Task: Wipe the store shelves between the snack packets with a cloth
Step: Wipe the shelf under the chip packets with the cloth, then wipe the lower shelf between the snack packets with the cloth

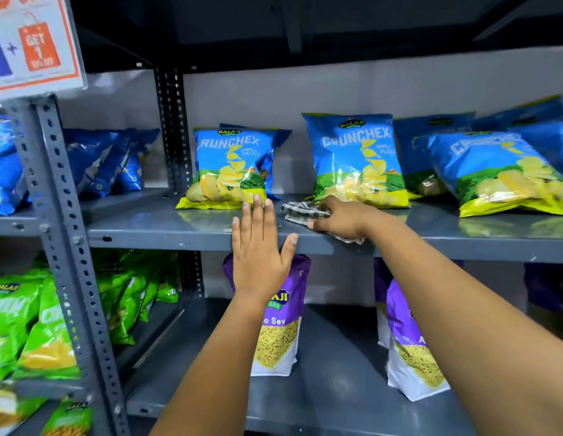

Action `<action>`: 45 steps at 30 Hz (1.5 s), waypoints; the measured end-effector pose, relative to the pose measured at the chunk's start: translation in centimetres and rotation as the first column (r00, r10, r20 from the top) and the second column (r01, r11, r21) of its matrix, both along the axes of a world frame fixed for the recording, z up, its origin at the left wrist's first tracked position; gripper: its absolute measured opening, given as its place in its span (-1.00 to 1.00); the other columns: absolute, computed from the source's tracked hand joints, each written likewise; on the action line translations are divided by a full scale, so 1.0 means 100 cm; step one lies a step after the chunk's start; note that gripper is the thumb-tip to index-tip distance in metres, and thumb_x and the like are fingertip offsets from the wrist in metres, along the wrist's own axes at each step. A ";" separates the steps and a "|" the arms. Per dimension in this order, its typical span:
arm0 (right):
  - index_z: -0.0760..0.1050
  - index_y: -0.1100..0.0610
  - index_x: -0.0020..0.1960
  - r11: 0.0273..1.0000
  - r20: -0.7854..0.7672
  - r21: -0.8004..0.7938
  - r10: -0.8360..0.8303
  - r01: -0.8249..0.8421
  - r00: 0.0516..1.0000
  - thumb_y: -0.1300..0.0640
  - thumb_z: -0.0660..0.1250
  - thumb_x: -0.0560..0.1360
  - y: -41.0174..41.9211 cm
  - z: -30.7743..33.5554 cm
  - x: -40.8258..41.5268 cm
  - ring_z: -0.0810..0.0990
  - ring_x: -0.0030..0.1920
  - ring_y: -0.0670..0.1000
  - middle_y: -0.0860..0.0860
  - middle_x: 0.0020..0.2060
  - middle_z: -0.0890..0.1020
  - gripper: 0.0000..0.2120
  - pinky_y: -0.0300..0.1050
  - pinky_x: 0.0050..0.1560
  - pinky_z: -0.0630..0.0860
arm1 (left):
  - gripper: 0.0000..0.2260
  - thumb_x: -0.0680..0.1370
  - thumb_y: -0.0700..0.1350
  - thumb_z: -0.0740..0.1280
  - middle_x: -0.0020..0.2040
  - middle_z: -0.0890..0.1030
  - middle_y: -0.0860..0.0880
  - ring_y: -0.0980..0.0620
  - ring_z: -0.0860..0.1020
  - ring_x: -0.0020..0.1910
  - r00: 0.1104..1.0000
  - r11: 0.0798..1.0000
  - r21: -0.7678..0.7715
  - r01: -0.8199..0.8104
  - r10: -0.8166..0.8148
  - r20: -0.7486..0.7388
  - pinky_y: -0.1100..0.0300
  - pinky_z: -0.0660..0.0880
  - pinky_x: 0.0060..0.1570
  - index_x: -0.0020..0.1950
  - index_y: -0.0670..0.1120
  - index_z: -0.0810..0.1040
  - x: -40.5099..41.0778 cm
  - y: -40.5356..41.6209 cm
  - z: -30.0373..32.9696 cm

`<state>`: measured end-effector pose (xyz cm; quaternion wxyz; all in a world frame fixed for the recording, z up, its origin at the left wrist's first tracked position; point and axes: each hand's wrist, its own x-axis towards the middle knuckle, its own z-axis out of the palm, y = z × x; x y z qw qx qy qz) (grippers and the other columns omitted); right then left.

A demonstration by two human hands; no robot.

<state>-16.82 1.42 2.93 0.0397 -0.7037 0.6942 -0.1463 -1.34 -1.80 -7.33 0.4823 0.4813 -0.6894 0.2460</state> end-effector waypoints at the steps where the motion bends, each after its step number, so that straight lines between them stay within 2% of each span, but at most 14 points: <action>1: 0.14 -0.02 0.42 1.000 -0.005 0.016 0.019 -0.019 1.000 -0.24 0.17 0.47 -0.001 -0.001 0.000 0.43 0.28 0.19 0.13 0.40 0.36 -0.39 -0.01 0.18 0.40 | -0.39 0.53 0.13 0.03 0.49 0.14 -0.20 -0.08 -0.04 0.45 1.000 1.000 -0.014 -0.003 0.003 0.001 0.10 -0.26 0.39 0.46 -0.20 0.03 -0.001 0.000 0.000; 4: 0.26 0.00 0.37 0.998 -0.083 -0.028 0.059 -0.061 0.995 -0.19 0.15 0.50 -0.002 -0.001 0.002 0.49 0.23 0.21 0.15 0.33 0.45 -0.50 -0.02 0.16 0.43 | -0.39 0.54 0.14 0.03 0.48 0.14 -0.23 -0.10 -0.04 0.45 1.000 0.999 -0.031 -0.023 0.022 -0.019 0.10 -0.26 0.39 0.46 -0.21 0.04 -0.002 0.000 0.000; 8: 0.42 0.06 0.22 0.967 -0.207 -0.249 -0.004 -0.049 0.978 -0.12 0.18 0.50 0.005 -0.009 0.010 0.51 0.17 0.22 0.21 0.22 0.53 -0.63 0.01 0.07 0.44 | -0.39 0.56 0.17 -0.03 0.47 0.04 -0.18 -0.14 -0.03 0.44 0.999 0.999 0.029 -0.028 0.028 -0.021 0.06 -0.19 0.40 0.45 -0.23 0.03 0.004 0.010 -0.020; 12: 0.44 0.18 0.14 0.890 -0.223 -0.451 -0.035 -0.071 0.974 -0.09 0.17 0.52 0.018 -0.024 0.028 0.53 0.09 0.34 0.35 0.09 0.56 -0.63 0.10 0.02 0.46 | -0.36 0.53 0.13 0.05 0.50 -0.09 -0.13 -0.14 0.00 0.44 0.991 0.964 0.262 -0.050 0.017 0.129 0.02 -0.03 0.39 0.48 -0.15 -0.09 0.054 0.012 -0.122; 15: 0.45 0.26 0.01 0.766 -0.204 -0.631 -0.011 -0.123 0.979 -0.07 0.20 0.51 0.018 -0.041 0.045 0.56 -0.07 0.39 0.42 -0.09 0.60 -0.63 0.16 -0.08 0.46 | -0.39 0.56 0.19 -0.09 0.52 -0.25 -0.06 -0.13 0.08 0.41 0.969 0.877 0.438 -0.197 0.105 0.225 0.10 -0.14 0.37 0.49 -0.12 -0.11 0.124 0.021 -0.211; 19: 0.43 0.22 -0.01 0.561 -0.075 -0.821 0.073 -0.103 0.995 0.03 0.21 0.50 0.018 -0.075 0.076 0.48 -0.16 0.26 0.37 -0.22 0.60 -0.76 0.11 -0.19 0.32 | -0.37 0.58 0.20 -0.21 0.39 0.35 -0.23 -0.20 0.30 0.34 0.949 0.699 0.643 -0.313 0.195 0.250 0.16 -0.16 0.36 0.37 -0.24 0.23 0.204 0.032 -0.267; 22: 0.40 0.18 0.05 0.474 0.043 -0.880 0.154 -0.036 0.987 0.13 0.19 0.44 0.016 -0.128 0.121 0.33 -0.20 0.15 0.32 -0.25 0.62 -0.78 0.03 -0.20 0.21 | -0.37 0.58 0.20 -0.20 0.32 0.44 -0.23 -0.09 0.20 0.33 0.961 0.649 0.711 -0.270 0.130 0.246 0.20 -0.17 0.36 0.34 -0.23 0.31 0.246 0.018 -0.283; 25: 0.44 0.17 0.11 0.743 0.330 -0.667 0.230 0.053 0.916 -0.01 0.12 0.40 0.003 -0.207 0.172 0.48 -0.17 0.14 0.26 -0.21 0.66 -0.62 -0.01 -0.16 0.35 | -0.38 0.59 0.18 -0.22 0.29 0.48 -0.22 -0.09 0.09 0.41 0.959 0.598 0.762 -0.249 0.042 0.280 0.20 -0.26 0.41 0.33 -0.25 0.29 0.267 0.001 -0.294; 28: 0.43 0.09 0.03 0.954 0.600 -0.257 0.034 0.152 0.800 -0.34 0.03 0.36 -0.013 -0.281 0.218 0.60 -0.22 0.26 0.27 -0.23 0.65 -0.44 0.03 -0.24 0.47 | -0.39 0.57 0.19 -0.21 0.35 0.41 -0.18 0.01 -0.18 0.48 0.967 0.592 0.777 -0.216 0.020 0.254 0.12 -0.22 0.42 0.45 -0.21 0.10 0.273 -0.008 -0.311; 31: 0.42 0.16 -0.04 0.977 0.507 -0.078 -0.131 0.196 0.852 -0.23 0.14 0.46 -0.040 -0.316 0.245 0.60 -0.16 0.30 0.31 -0.21 0.62 -0.56 0.12 -0.20 0.54 | -0.38 0.56 0.22 -0.19 0.49 0.14 -0.12 0.03 -0.23 0.47 0.980 0.646 0.745 -0.168 0.025 0.199 0.13 -0.24 0.43 0.48 -0.15 -0.14 0.274 -0.011 -0.324; 34: 0.43 0.25 0.03 0.964 0.364 -0.188 -0.107 0.186 0.925 0.00 0.18 0.53 -0.094 -0.305 0.263 0.58 -0.03 0.31 0.33 -0.08 0.61 -0.70 0.13 -0.12 0.52 | -0.37 0.55 0.24 -0.16 0.52 -0.22 -0.03 0.03 -0.21 0.48 0.977 0.684 0.711 -0.167 0.019 0.211 0.14 -0.29 0.44 0.48 -0.13 -0.14 0.275 -0.013 -0.329; 38: 0.43 0.33 0.04 0.938 0.314 -0.279 -0.112 0.204 0.943 0.08 0.21 0.52 -0.179 -0.292 0.273 0.55 0.04 0.33 0.35 -0.02 0.58 -0.71 0.17 -0.07 0.51 | -0.28 0.49 0.26 0.06 0.51 -0.23 -0.04 0.02 -0.19 0.48 0.971 0.675 0.711 -0.196 0.030 0.239 0.12 -0.23 0.43 0.49 -0.14 -0.03 0.276 -0.012 -0.332; 41: 0.36 0.32 0.13 0.979 0.199 -0.068 -0.177 0.193 0.964 0.11 0.16 0.55 -0.211 -0.315 0.266 0.49 0.15 0.32 0.35 0.10 0.53 -0.71 0.19 0.06 0.47 | -0.25 0.47 0.27 0.09 0.51 -0.20 -0.05 0.01 -0.18 0.48 0.964 0.675 0.706 -0.215 0.032 0.263 0.12 -0.23 0.42 0.49 -0.15 -0.03 0.275 -0.010 -0.331; 45: 0.24 0.14 0.35 0.990 -0.027 0.142 -0.007 0.010 1.000 0.06 0.16 0.53 -0.221 -0.353 0.258 0.36 0.29 0.27 0.21 0.33 0.41 -0.58 0.14 0.29 0.29 | -0.24 0.46 0.29 0.10 0.50 -0.15 -0.05 0.00 -0.11 0.47 0.964 0.645 0.728 -0.232 0.049 0.263 0.12 -0.23 0.42 0.49 -0.15 -0.02 0.273 -0.008 -0.329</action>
